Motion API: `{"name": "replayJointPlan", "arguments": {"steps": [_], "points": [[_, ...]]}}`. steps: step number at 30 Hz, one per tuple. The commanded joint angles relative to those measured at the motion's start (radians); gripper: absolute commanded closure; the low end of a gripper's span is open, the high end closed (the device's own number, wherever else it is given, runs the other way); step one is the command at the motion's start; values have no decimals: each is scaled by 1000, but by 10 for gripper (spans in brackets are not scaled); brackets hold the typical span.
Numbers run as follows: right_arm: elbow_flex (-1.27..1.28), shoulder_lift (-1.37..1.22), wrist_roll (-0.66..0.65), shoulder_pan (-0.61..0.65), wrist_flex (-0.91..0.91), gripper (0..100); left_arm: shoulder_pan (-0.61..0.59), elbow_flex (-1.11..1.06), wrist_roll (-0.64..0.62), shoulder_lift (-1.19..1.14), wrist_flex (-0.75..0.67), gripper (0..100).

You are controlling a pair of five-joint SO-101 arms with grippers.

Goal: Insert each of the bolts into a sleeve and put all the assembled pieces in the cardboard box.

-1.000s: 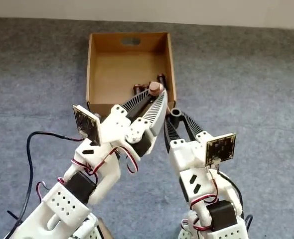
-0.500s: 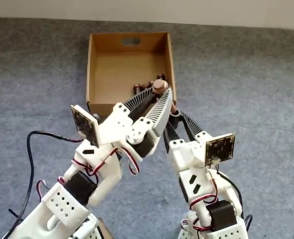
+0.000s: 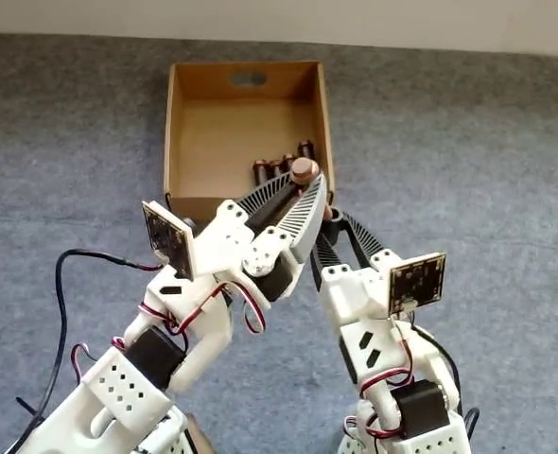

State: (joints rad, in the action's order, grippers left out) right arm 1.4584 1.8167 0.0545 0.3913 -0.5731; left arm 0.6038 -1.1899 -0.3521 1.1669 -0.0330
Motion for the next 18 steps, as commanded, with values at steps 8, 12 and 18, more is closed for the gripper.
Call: {"name": "replayJointPlan", "arguments": {"steps": [8, 12, 18], "points": [[-25, 5, 9, -5, -2, 992, -53, 134, -3, -113, -26, 992], [-24, 5, 9, -5, -2, 992, -54, 205, -3, -225, -26, 992], [-24, 5, 9, -5, -2, 992, -50, 223, -5, -242, -25, 992]]}}
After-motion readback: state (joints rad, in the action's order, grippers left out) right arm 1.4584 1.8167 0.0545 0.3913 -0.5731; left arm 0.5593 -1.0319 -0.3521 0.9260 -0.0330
